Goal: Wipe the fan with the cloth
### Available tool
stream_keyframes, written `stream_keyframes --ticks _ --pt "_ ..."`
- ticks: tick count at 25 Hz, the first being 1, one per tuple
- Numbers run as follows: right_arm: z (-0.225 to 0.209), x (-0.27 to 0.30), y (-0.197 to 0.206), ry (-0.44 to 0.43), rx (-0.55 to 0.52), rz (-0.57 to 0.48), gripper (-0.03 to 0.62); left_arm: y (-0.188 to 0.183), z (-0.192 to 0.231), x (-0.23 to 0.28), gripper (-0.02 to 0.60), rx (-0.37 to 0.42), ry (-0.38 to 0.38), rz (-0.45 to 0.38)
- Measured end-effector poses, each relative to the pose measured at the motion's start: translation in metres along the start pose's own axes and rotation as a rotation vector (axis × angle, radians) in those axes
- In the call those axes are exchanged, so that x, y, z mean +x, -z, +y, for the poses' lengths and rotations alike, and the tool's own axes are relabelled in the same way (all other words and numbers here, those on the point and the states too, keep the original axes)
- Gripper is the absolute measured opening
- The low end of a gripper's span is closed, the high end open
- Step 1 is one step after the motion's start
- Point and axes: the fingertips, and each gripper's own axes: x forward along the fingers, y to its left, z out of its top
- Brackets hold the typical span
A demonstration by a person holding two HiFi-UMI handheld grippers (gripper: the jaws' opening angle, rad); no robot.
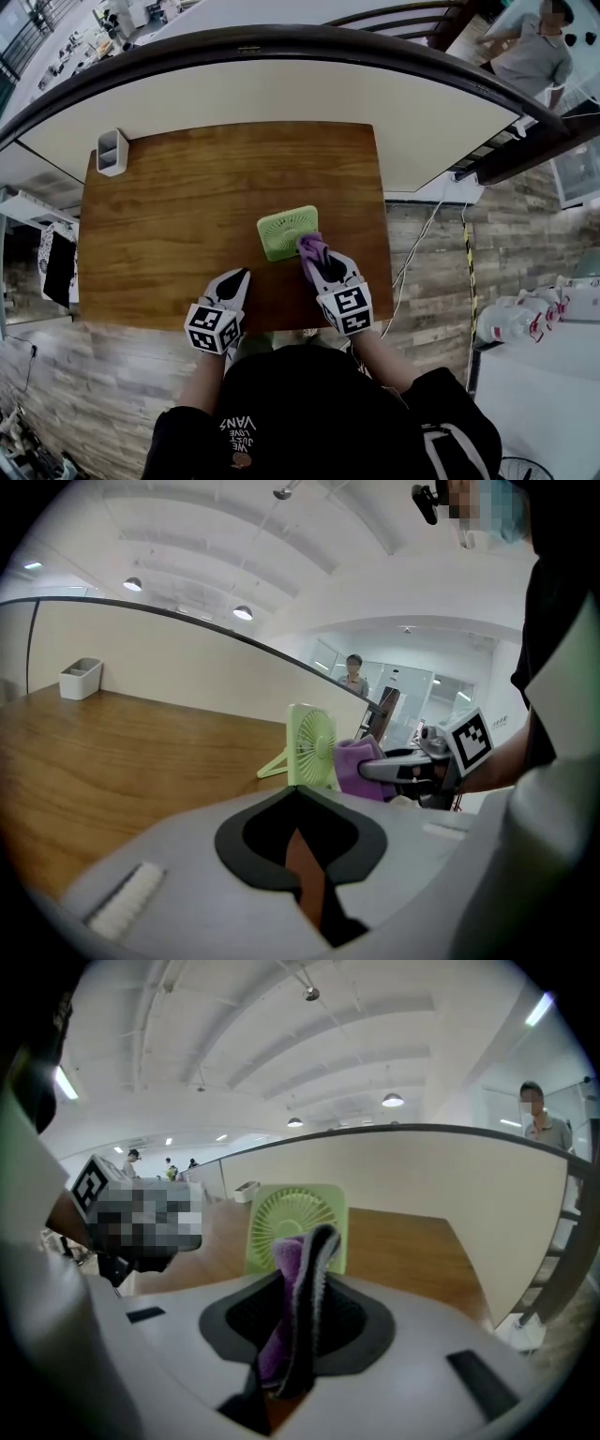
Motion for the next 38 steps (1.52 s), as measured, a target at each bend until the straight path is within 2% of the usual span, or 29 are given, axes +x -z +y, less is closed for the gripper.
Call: stream_keyframes --ticks 7,11,18,23,30,38 --pt "0.077 0.030 0.004 -0.190 -0.104 0.034 0.094 0.000 0.006 -0.011 0.011 -0.018 -0.024 -0.021" --pt "0.092 0.046 0.009 -0.226 -0.190 0.077 0.094 0.001 0.011 -0.019 0.011 -0.028 -0.043 -0.032" --pt "0.081 0.048 0.013 -0.208 -0.207 0.096 0.094 0.003 0.014 -0.024 0.011 -0.041 -0.058 -0.034" --pt "0.054 0.034 0.023 -0.148 -0.111 0.113 0.094 0.001 0.007 -0.016 0.011 -0.035 -0.042 -0.033" --pt "0.006 0.016 0.033 -0.045 -0.048 0.119 0.094 0.002 -0.009 -0.003 0.011 -0.026 -0.012 -0.030" --pt "-0.035 0.003 0.044 0.039 0.008 0.147 0.095 0.003 -0.019 -0.001 0.011 -0.023 -0.027 -0.037"
